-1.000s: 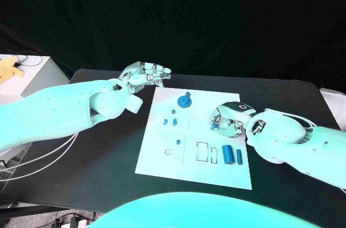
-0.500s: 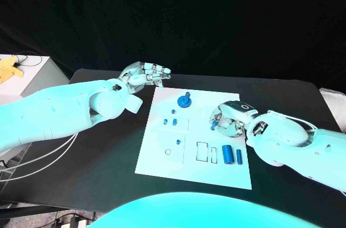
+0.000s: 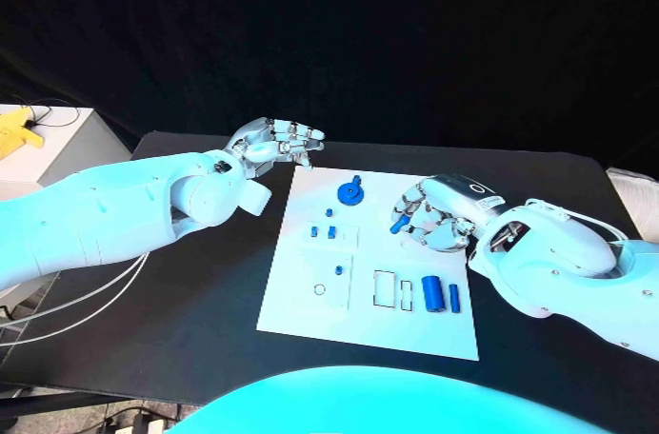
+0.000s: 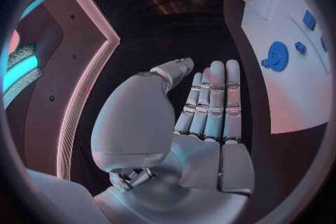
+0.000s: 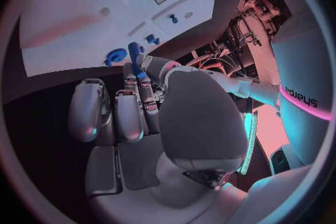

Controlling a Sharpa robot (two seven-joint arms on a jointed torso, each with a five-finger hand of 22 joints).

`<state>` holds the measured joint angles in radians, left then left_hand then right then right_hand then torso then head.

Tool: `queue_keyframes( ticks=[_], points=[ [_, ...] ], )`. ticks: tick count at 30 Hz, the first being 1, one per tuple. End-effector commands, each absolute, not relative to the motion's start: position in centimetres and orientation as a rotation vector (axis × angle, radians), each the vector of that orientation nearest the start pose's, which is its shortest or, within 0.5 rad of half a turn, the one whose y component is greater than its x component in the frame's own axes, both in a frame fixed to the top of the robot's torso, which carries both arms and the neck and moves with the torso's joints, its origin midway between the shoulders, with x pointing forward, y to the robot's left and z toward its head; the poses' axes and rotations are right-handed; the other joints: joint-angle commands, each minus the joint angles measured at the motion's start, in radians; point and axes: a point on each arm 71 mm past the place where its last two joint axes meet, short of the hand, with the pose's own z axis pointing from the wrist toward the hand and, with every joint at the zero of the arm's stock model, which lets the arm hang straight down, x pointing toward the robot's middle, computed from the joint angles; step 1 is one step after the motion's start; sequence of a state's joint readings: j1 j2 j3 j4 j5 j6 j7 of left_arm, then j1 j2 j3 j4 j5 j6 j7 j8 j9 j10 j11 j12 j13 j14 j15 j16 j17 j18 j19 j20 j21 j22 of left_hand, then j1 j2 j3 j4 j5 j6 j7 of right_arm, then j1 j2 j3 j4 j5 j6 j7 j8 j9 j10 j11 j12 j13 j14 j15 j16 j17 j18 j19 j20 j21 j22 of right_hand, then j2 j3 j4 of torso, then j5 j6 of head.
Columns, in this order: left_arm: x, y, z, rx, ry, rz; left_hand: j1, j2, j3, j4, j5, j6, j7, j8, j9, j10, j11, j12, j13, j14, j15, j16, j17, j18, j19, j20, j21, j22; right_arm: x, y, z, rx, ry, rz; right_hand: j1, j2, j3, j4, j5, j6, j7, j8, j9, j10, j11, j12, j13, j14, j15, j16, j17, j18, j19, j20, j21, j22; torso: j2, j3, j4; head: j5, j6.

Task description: Assemble the parts on the task board

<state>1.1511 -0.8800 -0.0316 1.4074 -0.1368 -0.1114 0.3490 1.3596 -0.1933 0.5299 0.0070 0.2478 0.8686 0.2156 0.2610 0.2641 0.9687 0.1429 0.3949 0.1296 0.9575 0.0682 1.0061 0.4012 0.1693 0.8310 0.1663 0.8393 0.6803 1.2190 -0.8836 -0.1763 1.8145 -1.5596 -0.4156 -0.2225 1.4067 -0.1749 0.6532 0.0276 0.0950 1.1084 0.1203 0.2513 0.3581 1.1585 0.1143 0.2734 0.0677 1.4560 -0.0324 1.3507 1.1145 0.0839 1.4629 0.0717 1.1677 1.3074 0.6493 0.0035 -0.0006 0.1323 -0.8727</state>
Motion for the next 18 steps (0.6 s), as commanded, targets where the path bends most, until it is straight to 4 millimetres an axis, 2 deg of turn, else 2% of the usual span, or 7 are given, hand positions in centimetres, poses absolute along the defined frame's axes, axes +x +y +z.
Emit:
queue_keyframes(
  ticks=[1, 3, 7, 11, 14, 18],
  points=[
    [49.6, 24.9, -20.7, -1.023, 1.562, -1.544, 0.003, 0.004, -0.004, 0.0, 0.001, -0.007, -0.003, 0.004, -0.001, -0.006, 0.002, 0.005, -0.001, 0.004, 0.005, -0.005, -0.001, 0.013, 0.003, 0.003, -0.006, 0.001, 40.0, -12.8, -19.0, -0.283, 1.648, 0.815, -0.005, 0.002, 0.008, -0.001, 0.004, 0.007, -0.002, 0.006, 0.01, 0.072, -0.068, -0.007, 0.029, 0.006, 0.001, 0.003, 0.001, -0.016, 0.028, -0.004, 0.004, 0.139, 0.0, 0.0011, -0.0011, 0.004, 0.0],
    [49.6, 24.7, -20.8, -1.023, 1.564, -1.547, 0.003, 0.004, -0.004, 0.0, 0.001, -0.007, -0.003, 0.004, -0.001, -0.006, 0.002, 0.005, -0.001, 0.004, 0.005, -0.005, -0.001, 0.013, 0.003, 0.003, -0.006, 0.001, 39.6, -11.2, -19.2, -0.314, 1.65, 0.852, -0.006, 0.002, 0.009, -0.003, 0.005, 0.007, -0.002, 0.007, 0.012, 0.074, -0.068, -0.008, 0.03, 0.007, 0.0, 0.003, 0.001, -0.016, 0.028, -0.004, 0.003, 0.139, 0.0, 0.0015, 0.0, 0.006, 0.0],
    [49.6, 24.4, -20.9, -1.024, 1.569, -1.553, 0.003, 0.004, -0.004, 0.0, 0.001, -0.007, -0.003, 0.004, -0.001, -0.006, 0.002, 0.005, -0.001, 0.004, 0.005, -0.005, -0.001, 0.013, 0.003, 0.003, -0.006, 0.001, 38.7, -8.4, -20.2, -0.369, 1.663, 0.91, -0.008, 0.002, 0.012, -0.005, 0.007, 0.006, -0.002, 0.008, 0.013, 0.074, -0.068, -0.01, 0.03, 0.006, 0.0, 0.0, -0.004, -0.015, 0.027, -0.005, -0.002, 0.138, -0.001, -0.0001, 0.0016, 0.011, 0.0],
    [49.6, 24.3, -21.0, -1.024, 1.571, -1.555, 0.003, 0.004, -0.004, 0.0, 0.001, -0.007, -0.003, 0.004, -0.001, -0.006, 0.002, 0.005, -0.001, 0.004, 0.005, -0.005, -0.001, 0.013, 0.003, 0.003, -0.006, 0.001, 37.7, -6.3, -21.4, -0.401, 1.675, 0.962, -0.009, 0.002, 0.014, -0.007, 0.009, 0.004, -0.002, 0.008, 0.015, 0.073, -0.068, -0.012, 0.031, 0.005, 0.0, -0.002, -0.008, -0.014, 0.025, -0.005, -0.01, 0.136, 0.002, -0.0011, 0.0033, 0.016, 0.0],
    [49.6, 24.2, -21.0, -1.024, 1.573, -1.557, 0.003, 0.004, -0.004, 0.0, 0.001, -0.007, -0.003, 0.004, -0.001, -0.006, 0.002, 0.005, -0.001, 0.004, 0.005, -0.005, -0.001, 0.013, 0.003, 0.003, -0.006, 0.001, 36.9, -5.1, -22.4, -0.42, 1.687, 0.994, -0.009, 0.002, 0.015, -0.008, 0.01, 0.002, -0.001, 0.008, 0.015, 0.073, -0.068, -0.013, 0.031, 0.004, 0.0, -0.004, -0.01, -0.013, 0.024, -0.005, -0.013, 0.135, 0.002, -0.002, 0.0029, 0.02, 0.0],
    [49.6, 24.1, -21.0, -1.024, 1.574, -1.558, 0.003, 0.006, -0.005, 0.0, 0.001, -0.007, -0.003, 0.005, -0.002, -0.007, 0.001, 0.006, -0.002, 0.004, 0.005, -0.005, -0.001, 0.013, 0.003, 0.003, -0.007, 0.0, 36.2, -4.1, -23.3, -0.441, 1.699, 1.017, -0.01, 0.002, 0.018, -0.011, 0.012, 0.0, 0.0, 0.008, 0.017, 0.072, -0.067, -0.016, 0.032, 0.003, 0.001, -0.006, -0.014, -0.013, 0.024, -0.005, -0.015, 0.135, 0.002, -0.0012, 0.0008, 0.027, 0.0]
  ],
)
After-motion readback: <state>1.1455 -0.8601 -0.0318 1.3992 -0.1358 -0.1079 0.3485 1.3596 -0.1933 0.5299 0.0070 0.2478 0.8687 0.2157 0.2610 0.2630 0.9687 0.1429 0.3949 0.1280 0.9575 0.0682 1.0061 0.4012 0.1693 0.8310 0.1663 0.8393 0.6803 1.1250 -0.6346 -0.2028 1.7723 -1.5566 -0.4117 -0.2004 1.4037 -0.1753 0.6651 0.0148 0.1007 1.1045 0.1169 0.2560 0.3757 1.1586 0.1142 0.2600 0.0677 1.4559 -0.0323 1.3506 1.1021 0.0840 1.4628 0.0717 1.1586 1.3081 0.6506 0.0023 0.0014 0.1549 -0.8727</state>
